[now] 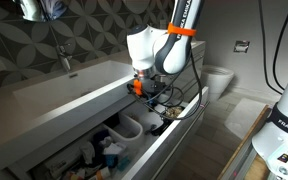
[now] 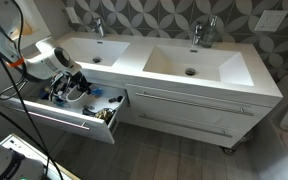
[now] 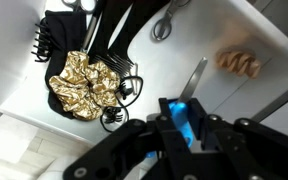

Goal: Pick up the blue scissors from the open drawer and put them on the kitchen counter

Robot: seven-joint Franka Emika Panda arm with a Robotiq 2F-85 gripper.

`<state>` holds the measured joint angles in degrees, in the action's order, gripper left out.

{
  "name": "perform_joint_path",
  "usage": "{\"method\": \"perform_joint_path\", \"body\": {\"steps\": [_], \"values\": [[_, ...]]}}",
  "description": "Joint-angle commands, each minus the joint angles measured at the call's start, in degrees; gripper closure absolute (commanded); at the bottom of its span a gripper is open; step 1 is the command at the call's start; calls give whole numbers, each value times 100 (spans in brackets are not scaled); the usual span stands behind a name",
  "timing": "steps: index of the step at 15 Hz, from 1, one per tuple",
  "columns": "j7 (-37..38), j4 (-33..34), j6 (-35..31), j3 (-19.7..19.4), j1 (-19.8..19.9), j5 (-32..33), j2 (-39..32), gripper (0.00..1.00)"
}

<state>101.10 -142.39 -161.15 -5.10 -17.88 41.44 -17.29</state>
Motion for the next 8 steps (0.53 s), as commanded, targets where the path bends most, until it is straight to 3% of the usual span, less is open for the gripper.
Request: {"method": "perform_joint_path", "body": {"steps": [1, 4, 8], "values": [[-1501, -373, 269, 617, 562, -1056, 651, 90], [-2606, -409, 953, 788, 671, -2014, 1192, 90], [-3447, -294, 1991, 910, 726, -2821, 1935, 90]]}}
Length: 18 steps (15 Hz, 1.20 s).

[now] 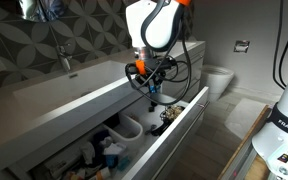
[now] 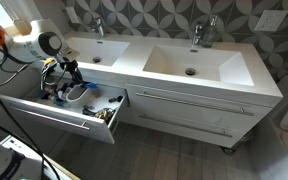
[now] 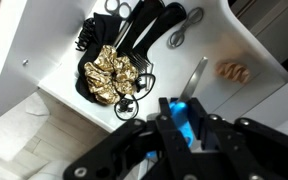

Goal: Pick up the blue scissors from the open drawer and put them on the kitchen counter

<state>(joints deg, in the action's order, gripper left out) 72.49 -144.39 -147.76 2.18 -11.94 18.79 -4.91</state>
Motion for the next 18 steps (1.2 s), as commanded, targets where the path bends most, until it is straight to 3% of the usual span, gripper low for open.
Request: {"method": "perform_joint_path", "body": {"steps": [1, 3, 4, 11, 12, 18], "values": [[-672, -45, 904, 209, 146, -674, 852, 90], [-631, 16, 1213, 262, 215, -753, 1092, 91], [-500, 61, 968, 314, 248, -556, 774, 76], [-521, 52, 1152, 367, 314, -613, 1023, 76], [-498, 73, 1228, 349, 342, -578, 1085, 94], [-525, 335, 1634, 120, 985, -222, 1472, 94]]}}
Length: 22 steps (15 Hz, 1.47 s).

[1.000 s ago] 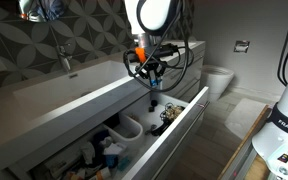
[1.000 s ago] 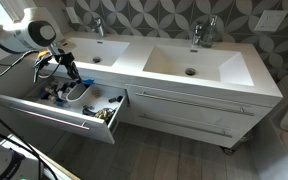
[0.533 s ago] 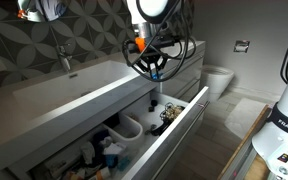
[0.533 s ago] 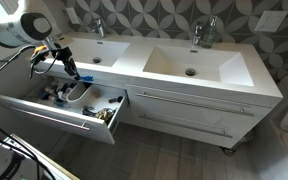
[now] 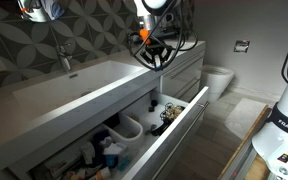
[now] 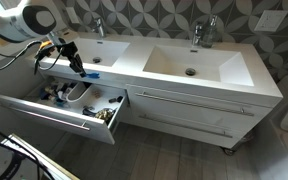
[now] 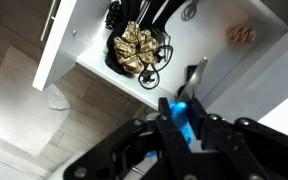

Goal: Pick up the blue scissors from the open drawer and put them on the kitchen counter

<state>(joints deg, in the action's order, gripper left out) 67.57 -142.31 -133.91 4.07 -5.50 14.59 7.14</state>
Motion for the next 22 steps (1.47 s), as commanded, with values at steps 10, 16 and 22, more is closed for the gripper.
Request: {"method": "perform_joint_path", "body": {"steps": [10, 16, 22], "values": [[-25, 503, -352, -219, 1112, 891, 341, 76], [-298, 614, -442, -280, 1069, 692, 189, 94], [-404, 1503, -1114, -428, 1113, 1016, -945, 93]]}}
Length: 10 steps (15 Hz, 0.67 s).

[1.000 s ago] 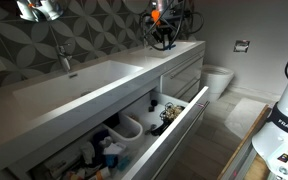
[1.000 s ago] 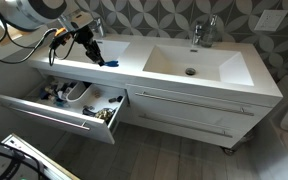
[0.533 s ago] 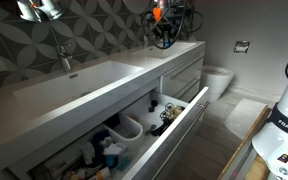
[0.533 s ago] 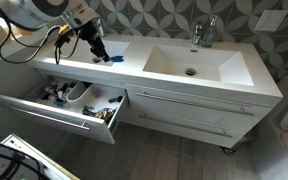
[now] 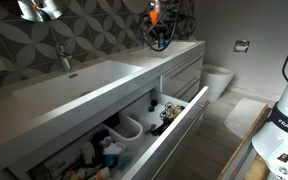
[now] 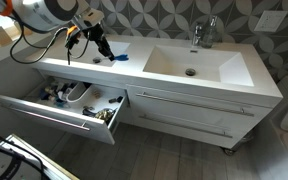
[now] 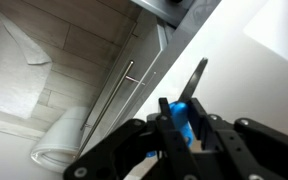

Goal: Pick up the blue scissors from the open drawer and put them on the kitchen counter

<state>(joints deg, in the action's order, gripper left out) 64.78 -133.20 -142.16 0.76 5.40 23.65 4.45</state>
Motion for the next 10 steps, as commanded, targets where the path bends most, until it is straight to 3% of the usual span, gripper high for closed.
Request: {"method": "perform_joint_path", "body": {"steps": [1, 10], "values": [[-95, 753, -433, -147, -12, 137, -873, 93], [-281, 2028, -1282, -610, -683, 50, -2234, 94]]}}
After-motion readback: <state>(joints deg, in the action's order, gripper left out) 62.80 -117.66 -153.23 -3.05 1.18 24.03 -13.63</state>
